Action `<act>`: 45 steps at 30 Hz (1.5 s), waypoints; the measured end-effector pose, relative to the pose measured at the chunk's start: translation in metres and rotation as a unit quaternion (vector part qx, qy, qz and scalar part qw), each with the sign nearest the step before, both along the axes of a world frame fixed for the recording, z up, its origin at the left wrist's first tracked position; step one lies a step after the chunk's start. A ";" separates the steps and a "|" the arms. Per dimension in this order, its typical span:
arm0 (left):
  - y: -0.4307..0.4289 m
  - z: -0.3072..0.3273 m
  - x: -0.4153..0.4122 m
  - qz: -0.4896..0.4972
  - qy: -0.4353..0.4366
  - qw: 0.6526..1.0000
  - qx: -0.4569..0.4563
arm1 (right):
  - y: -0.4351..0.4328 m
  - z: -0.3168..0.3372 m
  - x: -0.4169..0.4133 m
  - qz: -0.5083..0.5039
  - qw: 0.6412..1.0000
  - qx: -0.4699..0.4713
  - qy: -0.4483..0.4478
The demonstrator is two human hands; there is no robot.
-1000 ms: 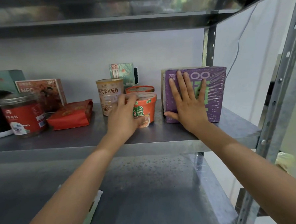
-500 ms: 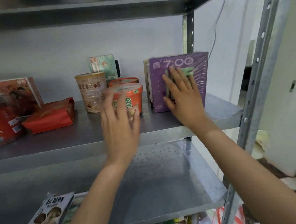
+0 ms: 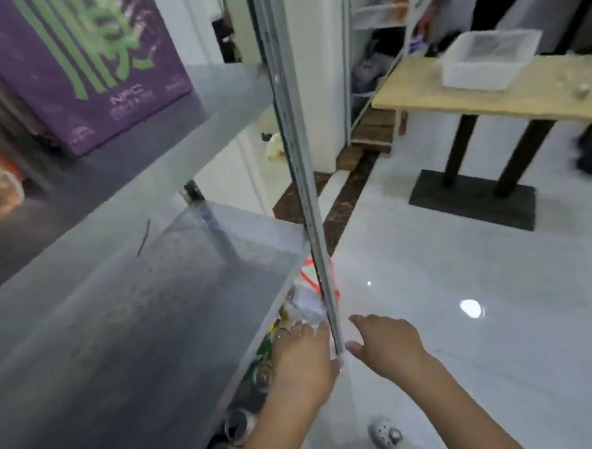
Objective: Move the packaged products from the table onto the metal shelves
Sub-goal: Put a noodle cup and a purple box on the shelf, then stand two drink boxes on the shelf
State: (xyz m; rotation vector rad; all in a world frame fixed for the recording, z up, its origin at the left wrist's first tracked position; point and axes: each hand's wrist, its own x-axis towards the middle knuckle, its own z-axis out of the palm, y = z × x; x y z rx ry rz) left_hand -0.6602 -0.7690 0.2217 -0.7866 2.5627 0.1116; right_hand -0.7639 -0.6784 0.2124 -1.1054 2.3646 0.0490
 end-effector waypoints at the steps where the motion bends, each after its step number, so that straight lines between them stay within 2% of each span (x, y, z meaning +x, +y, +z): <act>1: 0.008 -0.006 0.000 -0.041 0.005 0.999 -0.004 | 0.012 -0.007 0.012 -0.036 0.999 -0.023 0.022; 7: 0.079 -0.023 -0.004 -0.259 -0.029 0.966 -0.005 | 0.108 -0.037 0.068 -0.229 0.973 0.025 0.012; 11: 0.146 -0.016 -0.012 -0.403 -0.033 0.915 -0.004 | 0.181 -0.035 0.098 -0.368 0.929 0.022 0.010; 17: 0.267 -0.003 -0.009 -0.587 0.014 0.809 -0.007 | 0.297 -0.028 0.164 -0.562 0.827 0.008 0.016; 22: 0.376 -0.001 0.047 -0.689 0.043 0.723 0.025 | 0.392 -0.018 0.243 -0.681 0.732 0.007 0.018; 25: 0.445 0.000 0.086 -0.729 0.084 0.678 0.042 | 0.448 -0.011 0.303 -0.730 0.683 0.006 0.024; 30: 0.554 0.013 0.174 -0.766 0.125 0.626 0.081 | 0.538 0.009 0.411 -0.796 0.602 0.014 0.064; 36: 0.626 0.005 0.272 -0.776 0.184 0.575 0.183 | 0.606 0.038 0.533 -0.859 0.445 -0.011 0.251; 39: 0.645 -0.003 0.304 -0.778 0.184 0.557 0.224 | 0.621 0.034 0.572 -0.877 0.377 -0.038 0.294; 41: 0.658 -0.010 0.315 -0.784 0.188 0.545 0.230 | 0.626 0.024 0.585 -0.889 0.356 -0.048 0.285; 45: 0.692 -0.020 0.312 -0.794 0.204 0.527 0.224 | 0.636 0.005 0.585 -0.901 0.355 -0.077 0.237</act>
